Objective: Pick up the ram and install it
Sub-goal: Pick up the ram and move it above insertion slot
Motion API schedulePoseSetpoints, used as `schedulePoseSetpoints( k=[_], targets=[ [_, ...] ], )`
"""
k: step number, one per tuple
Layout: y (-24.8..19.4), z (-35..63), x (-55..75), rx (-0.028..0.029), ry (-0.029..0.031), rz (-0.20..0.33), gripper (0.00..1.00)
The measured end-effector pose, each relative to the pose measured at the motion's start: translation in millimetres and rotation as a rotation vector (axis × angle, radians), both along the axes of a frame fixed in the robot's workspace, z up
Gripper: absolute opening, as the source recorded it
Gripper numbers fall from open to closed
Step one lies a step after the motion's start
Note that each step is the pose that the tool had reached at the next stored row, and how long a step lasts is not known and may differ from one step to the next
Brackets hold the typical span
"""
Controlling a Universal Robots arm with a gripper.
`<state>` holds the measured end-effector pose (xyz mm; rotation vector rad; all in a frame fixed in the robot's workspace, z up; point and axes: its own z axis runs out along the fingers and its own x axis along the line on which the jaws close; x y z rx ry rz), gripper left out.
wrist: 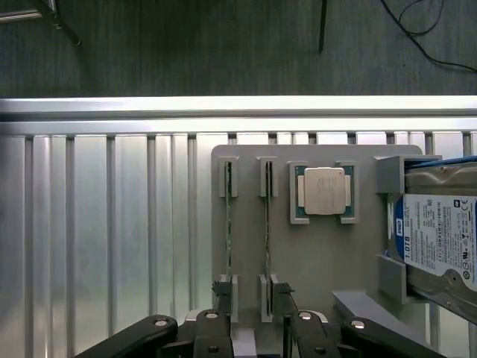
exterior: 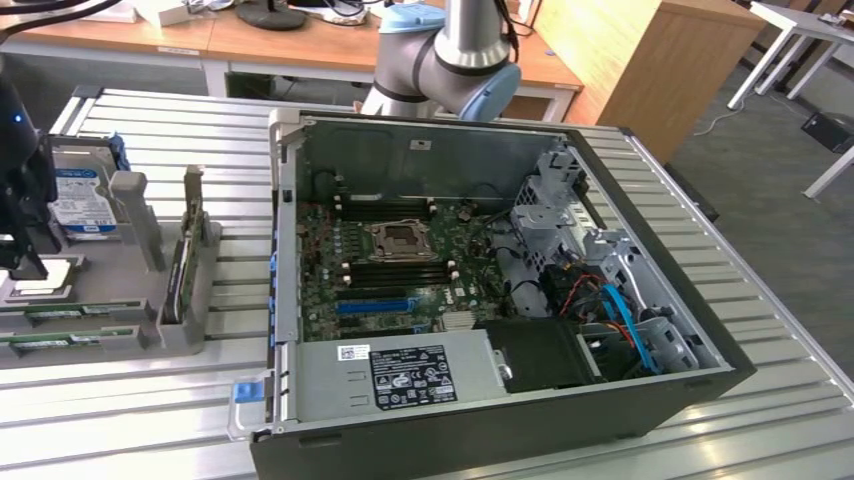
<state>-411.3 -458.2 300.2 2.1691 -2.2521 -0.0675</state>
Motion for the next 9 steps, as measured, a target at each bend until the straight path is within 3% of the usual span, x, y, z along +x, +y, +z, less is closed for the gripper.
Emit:
schedulePoseSetpoints(
  k=[2,9],
  targets=[
    [-2.4,0.0,0.0,0.0001,0.0,0.0,0.36],
    [-2.6,-3.3,0.0,0.0002,-0.0001,0.0,0.36]
  ],
)
